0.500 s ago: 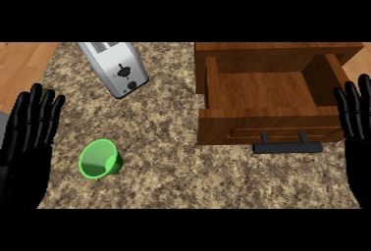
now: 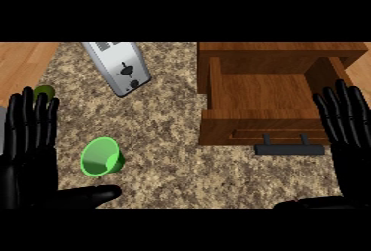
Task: Pick up the cup, place it into the drawer and close the drawer
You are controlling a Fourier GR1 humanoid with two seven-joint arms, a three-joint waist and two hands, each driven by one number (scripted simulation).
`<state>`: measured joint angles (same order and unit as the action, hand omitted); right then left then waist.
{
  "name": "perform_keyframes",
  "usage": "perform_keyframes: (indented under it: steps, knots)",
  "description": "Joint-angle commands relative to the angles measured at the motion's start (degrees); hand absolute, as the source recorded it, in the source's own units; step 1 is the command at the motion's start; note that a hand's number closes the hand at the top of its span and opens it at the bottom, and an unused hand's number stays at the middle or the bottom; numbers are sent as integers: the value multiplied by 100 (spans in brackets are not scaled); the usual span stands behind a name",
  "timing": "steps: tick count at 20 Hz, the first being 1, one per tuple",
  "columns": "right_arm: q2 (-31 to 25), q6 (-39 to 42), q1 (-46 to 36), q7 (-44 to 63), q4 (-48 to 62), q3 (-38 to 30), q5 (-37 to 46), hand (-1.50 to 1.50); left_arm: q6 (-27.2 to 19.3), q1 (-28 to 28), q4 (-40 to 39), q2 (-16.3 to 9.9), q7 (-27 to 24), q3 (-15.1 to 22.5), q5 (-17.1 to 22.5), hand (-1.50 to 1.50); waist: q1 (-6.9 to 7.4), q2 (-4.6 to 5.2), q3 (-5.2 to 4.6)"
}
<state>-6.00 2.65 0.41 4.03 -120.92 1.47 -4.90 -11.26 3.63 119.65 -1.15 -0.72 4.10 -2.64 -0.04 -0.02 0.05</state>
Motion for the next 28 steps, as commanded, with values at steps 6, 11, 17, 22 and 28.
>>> perform_keyframes:
  steps: [6, 11, 17, 22, 28]
  knots:
    - [167, -73, -677, 380, 402, 10, -45, -150, -794, -308, -465, 113, -44, 397, 45, -150, 12, 3, -5]
    - [328, -91, -313, 358, 64, 290, 175, -150, -1092, -338, -193, 114, 343, 586, -62, -150, 3, -2, -5]
    - [267, -145, -910, 698, 308, 86, 74, -150, -815, -330, -572, 113, 86, 203, 188, -150, 14, 1, -6]
    - [277, 110, -412, 95, 398, -43, -2, -150, -909, 280, -244, 113, 50, 551, 49, -150, 19, -2, -5]
    - [-27, 308, -810, 416, 467, -642, -563, -150, -1232, 133, -923, 113, -258, 495, 166, -150, 9, 1, -5]
